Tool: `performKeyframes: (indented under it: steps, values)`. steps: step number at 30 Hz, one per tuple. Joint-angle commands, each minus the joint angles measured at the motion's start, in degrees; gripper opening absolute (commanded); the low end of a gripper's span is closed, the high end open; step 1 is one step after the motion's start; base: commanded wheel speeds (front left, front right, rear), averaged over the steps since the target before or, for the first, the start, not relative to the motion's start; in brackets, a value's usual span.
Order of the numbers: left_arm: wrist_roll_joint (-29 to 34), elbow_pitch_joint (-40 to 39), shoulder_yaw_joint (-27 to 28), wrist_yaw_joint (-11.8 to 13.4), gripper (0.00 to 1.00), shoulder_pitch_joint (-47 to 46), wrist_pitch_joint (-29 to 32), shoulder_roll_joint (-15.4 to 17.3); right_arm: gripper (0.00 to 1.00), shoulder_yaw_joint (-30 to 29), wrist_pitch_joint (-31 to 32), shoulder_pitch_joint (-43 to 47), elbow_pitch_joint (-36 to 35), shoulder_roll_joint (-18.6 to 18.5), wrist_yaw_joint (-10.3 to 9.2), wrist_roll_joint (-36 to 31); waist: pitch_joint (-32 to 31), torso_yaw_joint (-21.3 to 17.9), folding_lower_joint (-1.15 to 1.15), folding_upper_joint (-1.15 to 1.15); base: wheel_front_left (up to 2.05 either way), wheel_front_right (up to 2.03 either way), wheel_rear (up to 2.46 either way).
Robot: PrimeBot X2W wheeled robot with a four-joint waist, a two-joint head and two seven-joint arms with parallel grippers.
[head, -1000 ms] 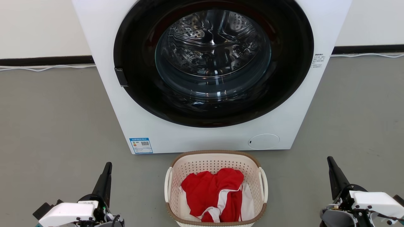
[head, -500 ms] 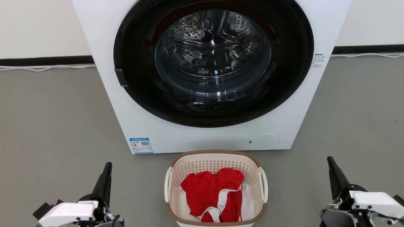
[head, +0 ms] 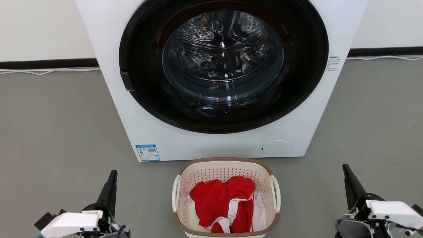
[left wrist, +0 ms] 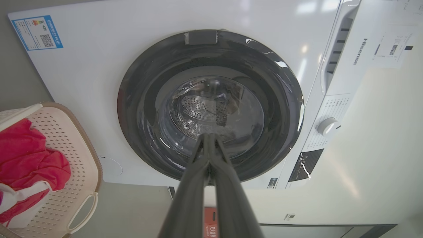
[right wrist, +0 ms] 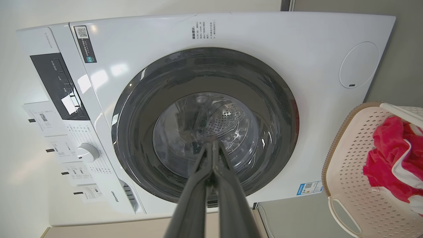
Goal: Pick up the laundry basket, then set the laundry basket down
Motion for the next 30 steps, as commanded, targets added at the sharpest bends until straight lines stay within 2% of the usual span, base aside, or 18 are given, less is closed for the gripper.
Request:
performKeyframes:
  steps: [1, 30]
  values:
    - [-0.03, -1.66, 1.74, -0.42, 0.00, -3.20, 0.35, 0.77, 0.00, 1.06, 0.42, -2.43, -1.68, -0.35, 0.42, 0.39, 0.00, 0.00, 0.00, 0.00, 0.00, 0.00, 0.00]
    - [-0.03, -1.66, 1.74, -0.42, 0.00, -3.20, 0.35, 0.77, 0.00, 1.06, 0.42, -2.43, -1.68, -0.35, 0.42, 0.39, 0.00, 0.00, 0.00, 0.00, 0.00, 0.00, 0.00]
